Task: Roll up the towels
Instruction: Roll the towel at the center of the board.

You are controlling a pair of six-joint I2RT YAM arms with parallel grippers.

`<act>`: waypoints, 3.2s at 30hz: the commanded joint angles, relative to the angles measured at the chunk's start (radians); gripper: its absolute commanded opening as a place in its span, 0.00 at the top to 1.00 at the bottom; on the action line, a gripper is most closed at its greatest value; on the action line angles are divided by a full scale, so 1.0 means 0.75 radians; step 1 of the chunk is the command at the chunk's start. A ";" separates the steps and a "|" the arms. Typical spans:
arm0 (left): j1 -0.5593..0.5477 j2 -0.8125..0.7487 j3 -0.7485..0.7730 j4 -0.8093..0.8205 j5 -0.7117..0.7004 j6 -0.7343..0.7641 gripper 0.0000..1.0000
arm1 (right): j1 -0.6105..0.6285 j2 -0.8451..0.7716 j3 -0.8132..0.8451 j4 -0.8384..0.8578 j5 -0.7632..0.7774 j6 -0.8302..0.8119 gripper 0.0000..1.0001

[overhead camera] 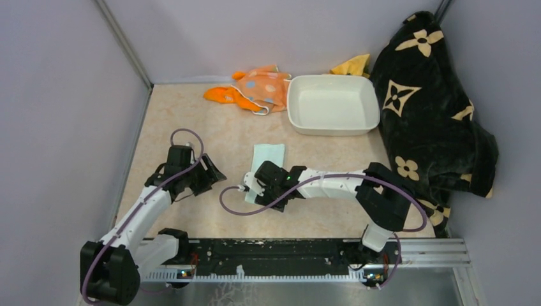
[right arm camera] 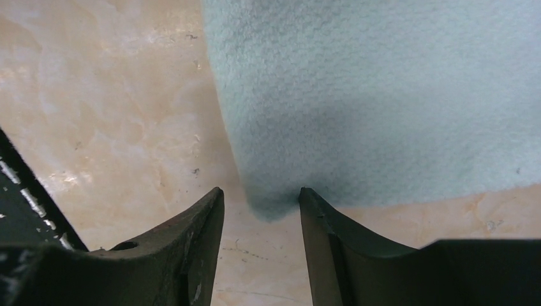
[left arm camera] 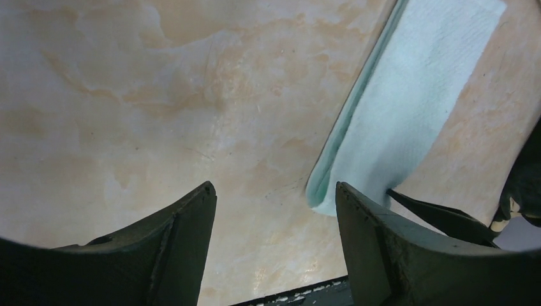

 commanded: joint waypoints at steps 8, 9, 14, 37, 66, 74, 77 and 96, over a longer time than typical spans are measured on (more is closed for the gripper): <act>0.005 0.068 -0.072 0.022 0.122 -0.067 0.26 | 0.020 0.180 0.000 0.134 -0.055 0.088 0.55; 0.005 0.069 -0.076 0.024 0.124 -0.069 0.26 | 0.020 0.190 0.007 0.142 -0.059 0.118 0.57; 0.004 0.055 -0.100 0.046 0.161 -0.097 0.26 | 0.009 0.239 0.085 0.174 -0.101 0.288 0.81; -0.128 0.259 -0.095 0.321 0.211 -0.300 0.39 | -0.170 0.193 -0.033 0.522 -0.489 0.799 1.00; -0.191 0.240 -0.061 0.203 -0.047 -0.132 0.36 | -0.395 0.264 -0.116 0.820 -1.006 1.105 0.99; -0.180 0.031 -0.189 0.230 0.036 -0.114 0.31 | -0.475 0.381 -0.062 0.747 -1.109 1.123 0.98; -0.180 0.023 -0.224 0.309 0.093 -0.119 0.31 | -0.492 0.409 -0.057 0.747 -1.126 1.130 0.98; -0.184 0.296 -0.190 0.620 0.239 -0.221 0.38 | -0.513 0.429 0.086 0.473 -1.071 0.988 0.95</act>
